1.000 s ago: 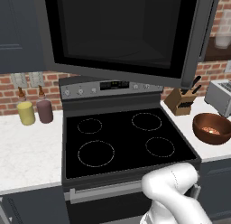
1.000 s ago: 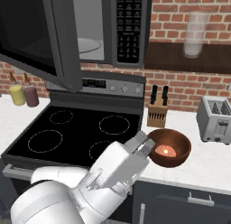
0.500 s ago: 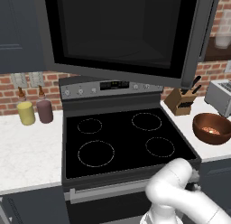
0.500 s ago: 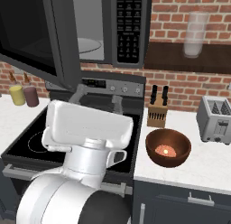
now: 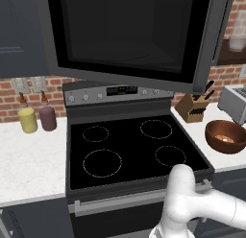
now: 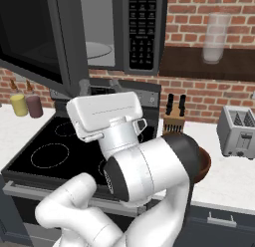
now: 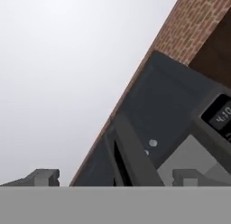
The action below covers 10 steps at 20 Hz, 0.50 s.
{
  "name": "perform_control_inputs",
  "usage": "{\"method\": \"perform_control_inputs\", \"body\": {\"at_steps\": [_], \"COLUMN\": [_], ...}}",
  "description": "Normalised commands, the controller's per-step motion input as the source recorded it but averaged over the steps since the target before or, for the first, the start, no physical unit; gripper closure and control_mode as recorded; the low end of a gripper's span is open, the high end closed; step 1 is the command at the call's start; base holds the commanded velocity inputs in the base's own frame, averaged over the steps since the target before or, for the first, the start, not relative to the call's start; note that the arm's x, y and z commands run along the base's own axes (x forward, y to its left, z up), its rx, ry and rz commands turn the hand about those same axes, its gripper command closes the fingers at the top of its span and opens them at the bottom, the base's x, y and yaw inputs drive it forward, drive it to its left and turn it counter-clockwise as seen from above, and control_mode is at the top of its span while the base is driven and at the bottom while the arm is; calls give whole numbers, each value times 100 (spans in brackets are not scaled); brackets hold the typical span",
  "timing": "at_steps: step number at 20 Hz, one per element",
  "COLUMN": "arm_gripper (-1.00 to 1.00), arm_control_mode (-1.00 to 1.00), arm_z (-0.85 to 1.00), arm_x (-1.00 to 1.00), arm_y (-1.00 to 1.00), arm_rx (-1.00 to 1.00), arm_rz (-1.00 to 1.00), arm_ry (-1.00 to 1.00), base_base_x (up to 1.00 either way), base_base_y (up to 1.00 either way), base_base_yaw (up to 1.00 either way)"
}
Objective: Open the microwave, place the bowl with waffle inside the microwave, then close the microwave door and turn it on.
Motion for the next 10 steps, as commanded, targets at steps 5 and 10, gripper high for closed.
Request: {"method": "perform_control_inputs", "body": {"at_steps": [5, 10], "arm_gripper": [-100, -100], "arm_control_mode": [-100, -100], "arm_z": [31, 33], "arm_x": [-25, -12], "arm_y": [-15, -39], "arm_rx": [-12, 2], "arm_rz": [38, 31], "arm_ry": [51, 34], "base_base_x": [0, 0], "base_base_y": [0, 0], "base_base_yaw": [0, 0]}}
